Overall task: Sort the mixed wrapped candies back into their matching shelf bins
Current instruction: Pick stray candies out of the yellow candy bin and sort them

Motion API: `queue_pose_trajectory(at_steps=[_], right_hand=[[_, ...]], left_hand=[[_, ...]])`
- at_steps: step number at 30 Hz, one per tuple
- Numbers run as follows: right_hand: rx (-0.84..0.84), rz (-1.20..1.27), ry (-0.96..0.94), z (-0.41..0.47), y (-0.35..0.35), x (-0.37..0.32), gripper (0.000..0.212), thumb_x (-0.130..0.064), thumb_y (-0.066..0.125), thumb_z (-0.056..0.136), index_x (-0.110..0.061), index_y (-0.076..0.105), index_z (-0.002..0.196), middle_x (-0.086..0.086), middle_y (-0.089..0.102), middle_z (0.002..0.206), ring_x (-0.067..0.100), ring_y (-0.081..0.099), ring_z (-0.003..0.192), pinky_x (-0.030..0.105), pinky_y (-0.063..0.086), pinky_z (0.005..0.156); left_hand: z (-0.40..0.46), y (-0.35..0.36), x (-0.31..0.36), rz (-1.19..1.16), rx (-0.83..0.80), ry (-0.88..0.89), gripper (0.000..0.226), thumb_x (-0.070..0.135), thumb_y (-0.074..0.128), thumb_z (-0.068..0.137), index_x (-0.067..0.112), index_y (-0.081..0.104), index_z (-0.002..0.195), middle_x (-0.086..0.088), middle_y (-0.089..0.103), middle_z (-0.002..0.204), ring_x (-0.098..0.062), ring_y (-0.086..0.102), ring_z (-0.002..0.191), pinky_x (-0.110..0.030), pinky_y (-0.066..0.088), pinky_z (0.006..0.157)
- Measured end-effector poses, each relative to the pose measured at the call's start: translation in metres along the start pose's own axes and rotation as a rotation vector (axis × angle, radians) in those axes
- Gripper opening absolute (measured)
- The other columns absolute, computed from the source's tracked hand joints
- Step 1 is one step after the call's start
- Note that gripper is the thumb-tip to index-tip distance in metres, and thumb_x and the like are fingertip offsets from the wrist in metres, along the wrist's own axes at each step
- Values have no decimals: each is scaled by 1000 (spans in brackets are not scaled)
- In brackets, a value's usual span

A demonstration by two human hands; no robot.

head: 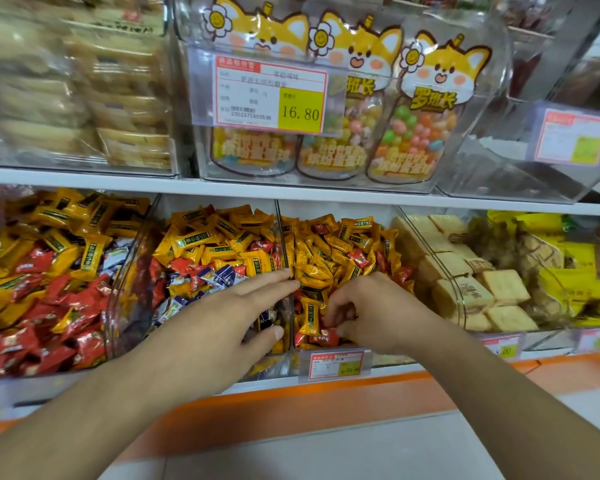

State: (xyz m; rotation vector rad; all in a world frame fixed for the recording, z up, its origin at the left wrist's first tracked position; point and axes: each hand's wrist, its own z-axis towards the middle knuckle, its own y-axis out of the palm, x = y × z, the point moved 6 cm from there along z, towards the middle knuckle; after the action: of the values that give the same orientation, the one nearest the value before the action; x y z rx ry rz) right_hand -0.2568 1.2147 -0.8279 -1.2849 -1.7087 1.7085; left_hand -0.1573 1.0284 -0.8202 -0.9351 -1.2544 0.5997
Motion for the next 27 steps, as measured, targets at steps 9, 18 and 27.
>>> queue_pose_trajectory(at_steps=[9, 18, 27], right_hand=[[22, -3, -36, 1, 2, 3, 13, -28, 86, 82, -37, 79, 88, -22, 62, 91, 3, 60, 89, 39, 60, 78], [129, 94, 45, -14, -32, 12, 20, -18, 76, 91, -33, 73, 79, -15, 70, 86, -2, 62, 85, 17, 50, 71], [158, 574, -183, -27, -40, -56, 9, -15, 76, 92, -22, 76, 86, -6, 74, 86, 11, 71, 85, 28, 59, 80]], left_hand=[[1, 0, -1, -11, 12, 14, 63, 48, 50, 103, 61, 16, 154, 54, -6, 152, 12, 30, 143, -15, 26, 112], [2, -4, 2, -20, 50, 0, 61, 49, 50, 103, 58, 20, 155, 49, 1, 156, 14, 27, 143, -12, 17, 114], [-6, -31, 17, -194, 325, -20, 44, 51, 72, 86, 62, 60, 127, 38, 62, 113, 13, 61, 101, -3, 44, 83]])
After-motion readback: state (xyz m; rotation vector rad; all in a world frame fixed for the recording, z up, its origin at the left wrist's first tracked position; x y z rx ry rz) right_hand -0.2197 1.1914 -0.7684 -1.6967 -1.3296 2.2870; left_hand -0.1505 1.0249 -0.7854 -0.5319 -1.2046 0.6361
